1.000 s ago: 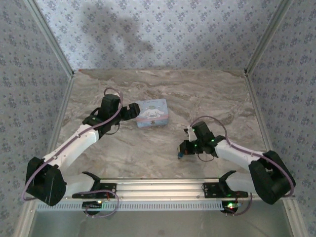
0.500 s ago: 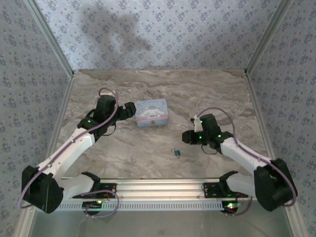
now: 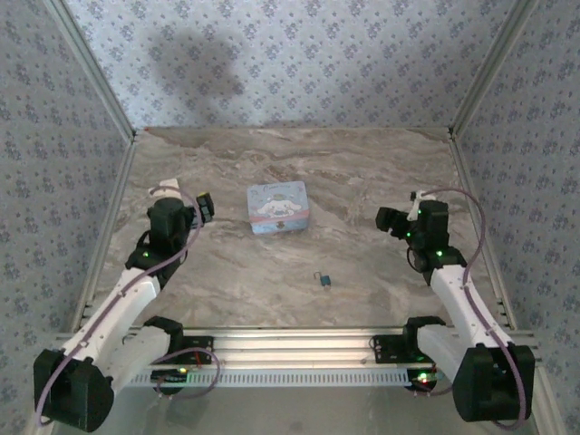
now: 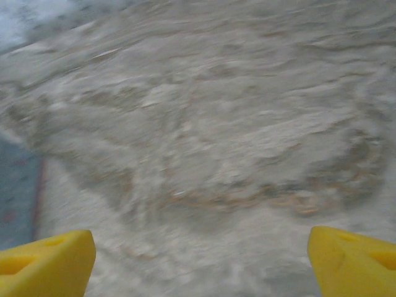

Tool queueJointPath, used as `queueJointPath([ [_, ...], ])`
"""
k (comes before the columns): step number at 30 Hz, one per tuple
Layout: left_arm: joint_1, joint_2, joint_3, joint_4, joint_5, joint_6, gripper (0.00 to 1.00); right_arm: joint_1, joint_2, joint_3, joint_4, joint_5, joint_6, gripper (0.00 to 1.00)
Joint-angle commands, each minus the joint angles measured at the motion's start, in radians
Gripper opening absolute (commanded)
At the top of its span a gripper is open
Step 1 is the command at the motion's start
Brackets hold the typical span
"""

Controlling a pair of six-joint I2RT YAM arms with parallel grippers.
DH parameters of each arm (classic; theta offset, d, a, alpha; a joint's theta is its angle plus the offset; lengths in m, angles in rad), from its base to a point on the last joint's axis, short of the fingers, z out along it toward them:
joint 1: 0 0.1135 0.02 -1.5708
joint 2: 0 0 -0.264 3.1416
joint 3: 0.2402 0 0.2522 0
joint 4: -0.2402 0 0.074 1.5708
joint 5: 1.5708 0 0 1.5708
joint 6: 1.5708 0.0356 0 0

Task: Unlock a padlock with a key

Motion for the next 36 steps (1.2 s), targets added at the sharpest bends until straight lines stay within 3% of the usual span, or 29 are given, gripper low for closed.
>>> queueJointPath([
  [1, 0.039, -0.013, -0.072, 0.179, -0.029, 0.122, 0.98, -0.053, 0.010, -0.063, 0.120, 0.131, -0.070, 0.99],
  [7, 0.072, 0.057, -0.161, 0.264, 0.017, 0.250, 0.98, -0.079, 0.109, -0.161, 0.353, 0.140, -0.222, 1.00],
  [13, 0.117, 0.194, -0.205, 0.400, 0.058, 0.305, 0.98, -0.073, 0.234, -0.215, 0.615, 0.078, -0.218, 1.00],
  [19, 0.178, 0.332, -0.227, 0.563, 0.180, 0.321, 0.98, -0.073, 0.336, -0.225, 0.804, 0.010, -0.233, 1.00],
  [31, 0.230, 0.528, -0.195, 0.769, 0.339, 0.401, 0.98, -0.082, 0.566, -0.204, 1.012, -0.031, -0.297, 1.00],
  [36, 0.311, 0.609, -0.219, 0.882, 0.433, 0.337, 0.98, -0.080, 0.587, -0.149, 0.928, -0.034, -0.300, 1.00],
])
